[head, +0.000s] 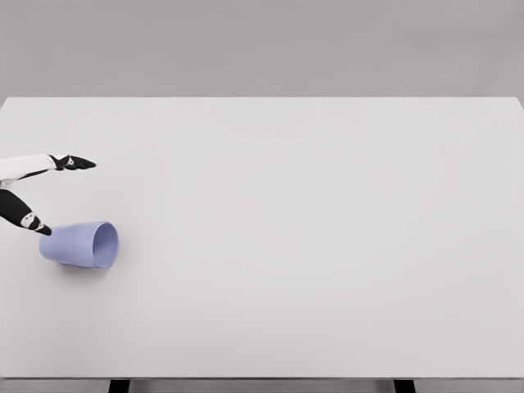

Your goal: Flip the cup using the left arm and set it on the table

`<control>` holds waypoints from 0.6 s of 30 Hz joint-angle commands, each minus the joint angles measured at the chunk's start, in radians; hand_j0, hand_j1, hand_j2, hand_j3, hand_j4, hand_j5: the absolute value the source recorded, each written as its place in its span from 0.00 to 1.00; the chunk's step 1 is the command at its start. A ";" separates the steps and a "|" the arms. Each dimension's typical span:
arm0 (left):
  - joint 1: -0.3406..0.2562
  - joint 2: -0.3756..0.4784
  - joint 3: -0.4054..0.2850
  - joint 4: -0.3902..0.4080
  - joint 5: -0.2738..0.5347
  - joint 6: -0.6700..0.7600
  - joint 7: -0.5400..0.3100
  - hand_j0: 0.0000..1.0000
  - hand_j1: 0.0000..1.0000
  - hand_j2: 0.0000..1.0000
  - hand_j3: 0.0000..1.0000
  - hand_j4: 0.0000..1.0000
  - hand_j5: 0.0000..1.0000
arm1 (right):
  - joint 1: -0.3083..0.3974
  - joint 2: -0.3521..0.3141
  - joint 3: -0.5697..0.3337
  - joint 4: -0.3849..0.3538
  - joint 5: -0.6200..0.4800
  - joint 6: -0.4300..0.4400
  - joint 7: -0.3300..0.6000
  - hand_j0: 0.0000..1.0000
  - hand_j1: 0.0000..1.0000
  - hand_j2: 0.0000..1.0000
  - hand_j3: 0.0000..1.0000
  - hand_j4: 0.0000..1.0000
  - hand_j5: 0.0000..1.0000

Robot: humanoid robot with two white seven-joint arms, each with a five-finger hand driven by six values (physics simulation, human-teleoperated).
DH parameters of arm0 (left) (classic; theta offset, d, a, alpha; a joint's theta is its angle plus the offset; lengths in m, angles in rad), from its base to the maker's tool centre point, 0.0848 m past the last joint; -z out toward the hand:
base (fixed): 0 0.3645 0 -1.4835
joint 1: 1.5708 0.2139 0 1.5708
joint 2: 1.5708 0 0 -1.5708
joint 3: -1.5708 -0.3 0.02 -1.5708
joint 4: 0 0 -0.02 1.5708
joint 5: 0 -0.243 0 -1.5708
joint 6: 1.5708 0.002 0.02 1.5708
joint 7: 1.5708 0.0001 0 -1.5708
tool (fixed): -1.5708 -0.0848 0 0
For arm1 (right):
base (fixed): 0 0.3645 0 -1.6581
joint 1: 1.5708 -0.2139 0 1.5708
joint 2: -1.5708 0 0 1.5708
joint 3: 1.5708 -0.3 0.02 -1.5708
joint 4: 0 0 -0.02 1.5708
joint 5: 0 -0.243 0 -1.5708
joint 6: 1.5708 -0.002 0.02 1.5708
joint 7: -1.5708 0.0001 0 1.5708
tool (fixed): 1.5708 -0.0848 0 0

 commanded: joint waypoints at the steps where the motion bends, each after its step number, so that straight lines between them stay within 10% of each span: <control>1: 0.000 0.016 -0.003 -0.001 0.015 -0.014 0.000 1.00 1.00 1.00 1.00 1.00 1.00 | 0.000 0.000 0.000 0.000 0.001 0.000 0.000 1.00 1.00 1.00 1.00 1.00 1.00; 18: 0.041 -0.031 -0.052 -0.003 0.020 -0.026 0.000 1.00 1.00 1.00 1.00 1.00 1.00 | 0.000 0.000 0.000 0.000 0.001 0.000 0.000 1.00 1.00 1.00 1.00 1.00 1.00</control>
